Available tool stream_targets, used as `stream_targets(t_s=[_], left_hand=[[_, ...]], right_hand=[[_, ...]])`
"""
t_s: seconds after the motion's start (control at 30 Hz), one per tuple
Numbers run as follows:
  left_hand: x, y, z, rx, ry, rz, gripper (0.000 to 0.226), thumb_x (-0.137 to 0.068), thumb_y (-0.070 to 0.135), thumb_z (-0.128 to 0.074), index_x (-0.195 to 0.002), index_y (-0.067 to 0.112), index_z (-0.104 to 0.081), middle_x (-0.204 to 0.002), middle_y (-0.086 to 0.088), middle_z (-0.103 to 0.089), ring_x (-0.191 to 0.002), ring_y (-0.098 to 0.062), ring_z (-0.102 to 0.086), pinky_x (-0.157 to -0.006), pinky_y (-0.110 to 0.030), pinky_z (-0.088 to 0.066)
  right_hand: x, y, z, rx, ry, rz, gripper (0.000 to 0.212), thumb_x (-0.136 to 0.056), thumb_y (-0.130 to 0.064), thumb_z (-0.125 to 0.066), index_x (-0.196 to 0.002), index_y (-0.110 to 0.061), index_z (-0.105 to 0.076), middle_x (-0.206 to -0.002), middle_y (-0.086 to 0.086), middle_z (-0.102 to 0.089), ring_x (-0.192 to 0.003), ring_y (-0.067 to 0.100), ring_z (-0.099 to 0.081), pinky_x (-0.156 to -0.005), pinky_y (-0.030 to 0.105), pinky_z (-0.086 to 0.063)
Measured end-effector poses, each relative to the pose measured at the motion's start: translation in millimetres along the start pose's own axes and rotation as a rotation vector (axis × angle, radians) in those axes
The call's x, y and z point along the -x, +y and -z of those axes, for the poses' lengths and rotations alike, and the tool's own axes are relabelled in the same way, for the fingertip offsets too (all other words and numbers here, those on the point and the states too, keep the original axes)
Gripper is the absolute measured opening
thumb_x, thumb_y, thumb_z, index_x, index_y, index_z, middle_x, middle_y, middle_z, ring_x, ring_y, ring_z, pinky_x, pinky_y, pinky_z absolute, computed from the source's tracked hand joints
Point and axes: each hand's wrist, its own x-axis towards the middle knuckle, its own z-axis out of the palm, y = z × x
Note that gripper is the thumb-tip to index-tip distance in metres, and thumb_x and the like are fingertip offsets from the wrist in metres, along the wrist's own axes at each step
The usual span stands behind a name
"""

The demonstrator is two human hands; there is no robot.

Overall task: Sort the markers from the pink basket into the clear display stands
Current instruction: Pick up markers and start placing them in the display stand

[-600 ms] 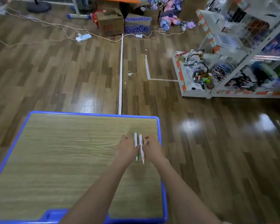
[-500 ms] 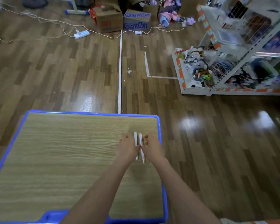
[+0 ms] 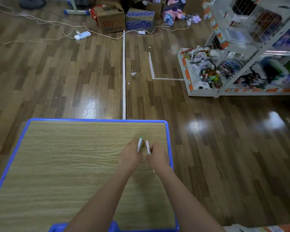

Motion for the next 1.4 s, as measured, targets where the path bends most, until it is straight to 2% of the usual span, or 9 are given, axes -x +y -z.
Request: stream_targets(t_s=[0.17, 0.33, 0.47, 0.53, 0.73, 0.87, 0.97, 1.2, 1.4], left_hand=[[5, -7, 15, 0.142, -0.018, -0.014, 0.025, -0.083, 0.017, -0.061, -0.095, 0.008, -0.042, -0.088, -0.009, -0.056, -0.074, -0.024, -0.054, -0.058, -0.032, -0.037], [12, -9, 36, 0.29, 0.003, -0.09, 0.034, -0.08, 0.015, -0.066, -0.105, 0.016, -0.044, -0.079, 0.001, -0.059, -0.075, -0.023, -0.059, -0.062, -0.033, -0.044], [14, -6, 53, 0.354, -0.007, -0.135, 0.026, -0.084, 0.014, -0.06, -0.105, 0.024, -0.047, -0.075, -0.001, -0.061, -0.071, -0.024, -0.063, -0.066, -0.044, -0.055], [14, -2, 58, 0.389, -0.026, -0.156, 0.023, -0.086, 0.014, -0.058, -0.104, 0.025, -0.049, -0.076, -0.001, -0.06, -0.072, -0.024, -0.063, -0.07, -0.05, -0.056], [24, 40, 56, 0.411, -0.074, -0.254, 0.017, -0.088, 0.014, -0.06, -0.1, 0.024, -0.054, -0.078, -0.002, -0.06, -0.072, -0.025, -0.062, -0.072, -0.048, -0.056], [35, 85, 33, 0.439, -0.112, -0.298, 0.016, -0.087, 0.01, -0.061, -0.102, 0.017, -0.057, -0.077, -0.004, -0.06, -0.06, -0.021, -0.059, -0.062, -0.043, -0.058], [43, 128, 5, 0.478, -0.129, -0.334, 0.016, -0.086, 0.008, -0.063, -0.096, 0.019, -0.056, -0.079, -0.005, -0.06, -0.065, -0.021, -0.058, -0.061, -0.044, -0.058], [62, 243, -59, 0.598, -0.069, -0.409, 0.024, -0.087, 0.006, -0.061, -0.094, 0.029, -0.057, -0.084, -0.002, -0.064, -0.077, -0.022, -0.063, -0.07, -0.05, -0.057], [80, 322, -88, 0.619, -0.042, -0.486, 0.02, -0.09, 0.011, -0.061, -0.108, 0.019, -0.059, -0.093, 0.0, -0.065, -0.086, -0.018, -0.064, -0.07, -0.038, -0.059]], right_hand=[[7, -4, 2, -0.175, 0.009, -0.047, 0.011, -0.089, -0.019, -0.055, -0.095, -0.01, -0.054, -0.08, 0.001, -0.058, -0.072, 0.018, -0.055, -0.052, 0.027, -0.037], [21, -8, 5, -0.373, 0.02, -0.11, 0.007, -0.09, -0.015, -0.052, -0.095, -0.019, -0.05, -0.082, -0.005, -0.059, -0.076, 0.015, -0.057, -0.052, 0.024, -0.035], [25, -13, 11, -0.63, 0.08, -0.172, 0.015, -0.082, -0.007, -0.056, -0.093, -0.017, -0.056, -0.089, -0.005, -0.063, -0.082, 0.017, -0.064, -0.071, 0.042, -0.057], [28, -12, 17, -0.735, 0.123, -0.181, 0.016, -0.081, -0.004, -0.058, -0.094, -0.013, -0.059, -0.092, -0.005, -0.064, -0.084, 0.02, -0.066, -0.073, 0.049, -0.058], [47, 3, 52, -0.956, 0.2, -0.173, 0.019, -0.087, 0.003, -0.058, -0.096, -0.012, -0.052, -0.085, 0.008, -0.061, -0.067, 0.017, -0.06, -0.058, 0.03, -0.055], [53, 38, 83, -0.977, 0.26, -0.151, 0.016, -0.091, 0.004, -0.056, -0.101, -0.007, -0.049, -0.079, 0.003, -0.057, -0.058, 0.013, -0.055, -0.044, 0.018, -0.048], [57, 81, 112, -0.96, 0.293, -0.161, 0.02, -0.09, 0.004, -0.058, -0.109, 0.002, -0.053, -0.084, 0.012, -0.058, -0.06, 0.014, -0.055, -0.043, 0.017, -0.049], [59, 181, 207, -0.841, 0.317, -0.08, 0.013, -0.091, -0.008, -0.062, -0.102, -0.015, -0.06, -0.098, 0.007, -0.068, -0.087, 0.021, -0.068, -0.075, 0.036, -0.06], [66, 222, 277, -0.82, 0.383, 0.01, 0.014, -0.091, -0.01, -0.061, -0.092, -0.024, -0.058, -0.094, 0.001, -0.068, -0.086, 0.015, -0.068, -0.074, 0.034, -0.06]])
